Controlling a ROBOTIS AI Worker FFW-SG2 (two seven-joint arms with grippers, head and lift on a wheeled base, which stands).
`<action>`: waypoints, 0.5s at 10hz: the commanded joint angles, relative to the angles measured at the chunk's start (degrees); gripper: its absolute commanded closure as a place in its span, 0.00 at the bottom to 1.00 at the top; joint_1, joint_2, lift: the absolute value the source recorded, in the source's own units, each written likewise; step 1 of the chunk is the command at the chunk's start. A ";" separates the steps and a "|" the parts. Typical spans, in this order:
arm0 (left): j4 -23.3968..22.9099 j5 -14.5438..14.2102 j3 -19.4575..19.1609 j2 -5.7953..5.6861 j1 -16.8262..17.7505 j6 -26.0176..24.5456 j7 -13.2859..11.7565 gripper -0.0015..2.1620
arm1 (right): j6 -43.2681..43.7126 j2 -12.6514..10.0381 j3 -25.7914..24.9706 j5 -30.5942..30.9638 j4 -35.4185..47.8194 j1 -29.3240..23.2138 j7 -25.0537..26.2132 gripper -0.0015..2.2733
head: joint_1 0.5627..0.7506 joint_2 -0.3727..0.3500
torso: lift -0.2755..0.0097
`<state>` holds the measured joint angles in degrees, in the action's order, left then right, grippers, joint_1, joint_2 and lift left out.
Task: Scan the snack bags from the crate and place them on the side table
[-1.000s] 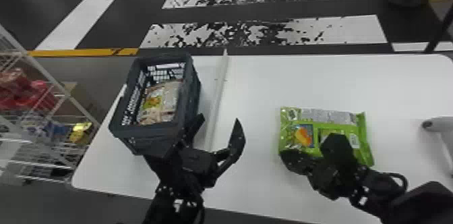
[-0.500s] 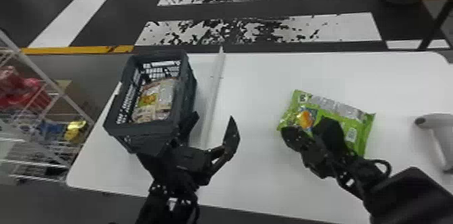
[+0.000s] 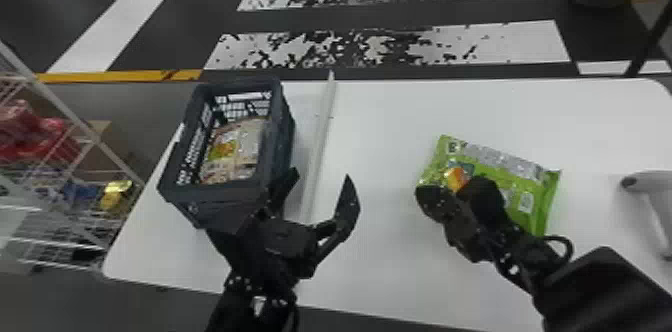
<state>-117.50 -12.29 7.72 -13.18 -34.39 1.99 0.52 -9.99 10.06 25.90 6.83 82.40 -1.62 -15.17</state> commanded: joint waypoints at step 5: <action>-0.36 -0.01 -0.42 0.08 -0.76 0.34 -0.08 0.04 | -3.85 -2.50 2.49 5.30 -7.43 5.23 20.18 1.00 | 0.70 0.72 | 0.68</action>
<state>-117.86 -12.30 7.34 -13.10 -35.06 2.36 0.44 -12.36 7.65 28.16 11.42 75.25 3.36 4.67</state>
